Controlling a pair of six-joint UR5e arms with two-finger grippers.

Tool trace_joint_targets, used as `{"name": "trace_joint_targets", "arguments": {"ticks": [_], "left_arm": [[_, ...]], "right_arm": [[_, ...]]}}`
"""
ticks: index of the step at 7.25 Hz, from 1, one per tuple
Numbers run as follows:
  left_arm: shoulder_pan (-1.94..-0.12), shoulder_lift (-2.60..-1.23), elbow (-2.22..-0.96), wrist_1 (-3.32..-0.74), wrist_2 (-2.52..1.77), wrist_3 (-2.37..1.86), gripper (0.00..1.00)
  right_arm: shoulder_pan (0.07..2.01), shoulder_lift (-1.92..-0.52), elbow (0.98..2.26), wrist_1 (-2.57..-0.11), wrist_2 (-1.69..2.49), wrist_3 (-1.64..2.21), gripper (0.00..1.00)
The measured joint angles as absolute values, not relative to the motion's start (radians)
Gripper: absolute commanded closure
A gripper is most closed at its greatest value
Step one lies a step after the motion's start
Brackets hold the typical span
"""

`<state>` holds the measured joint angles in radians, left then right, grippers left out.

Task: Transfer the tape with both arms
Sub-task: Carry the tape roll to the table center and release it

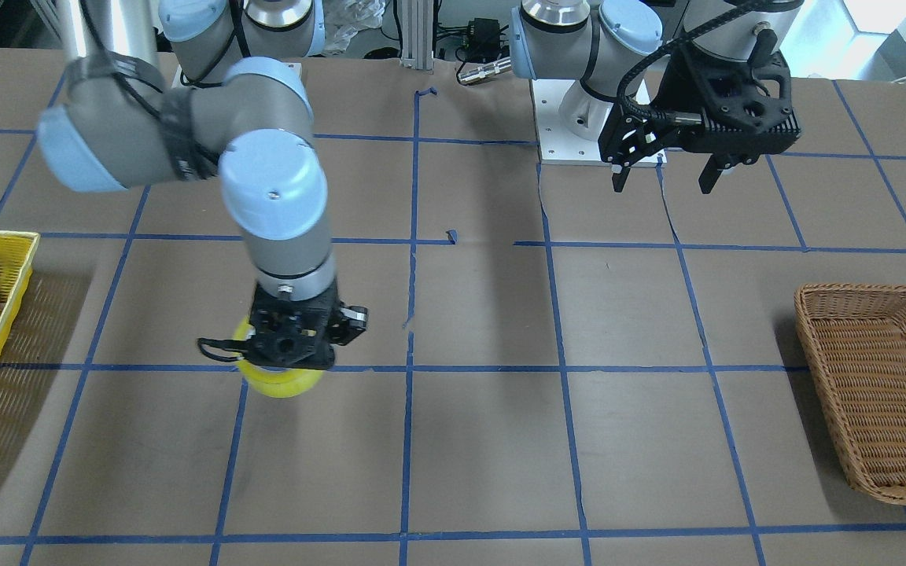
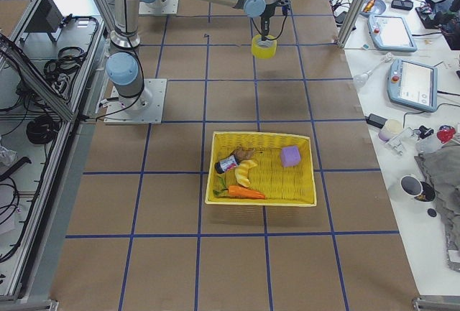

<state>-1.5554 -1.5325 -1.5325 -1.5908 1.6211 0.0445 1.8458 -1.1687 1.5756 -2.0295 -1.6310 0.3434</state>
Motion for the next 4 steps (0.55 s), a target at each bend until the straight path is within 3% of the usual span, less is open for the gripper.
{"name": "trace_joint_targets", "arguments": {"ticks": [4], "left_arm": [[-1.555, -1.532, -1.533, -1.591, 1.621, 0.045, 0.00]], "right_arm": [[1.986, -1.012, 1.573, -2.234, -1.560, 0.613, 1.00]]}}
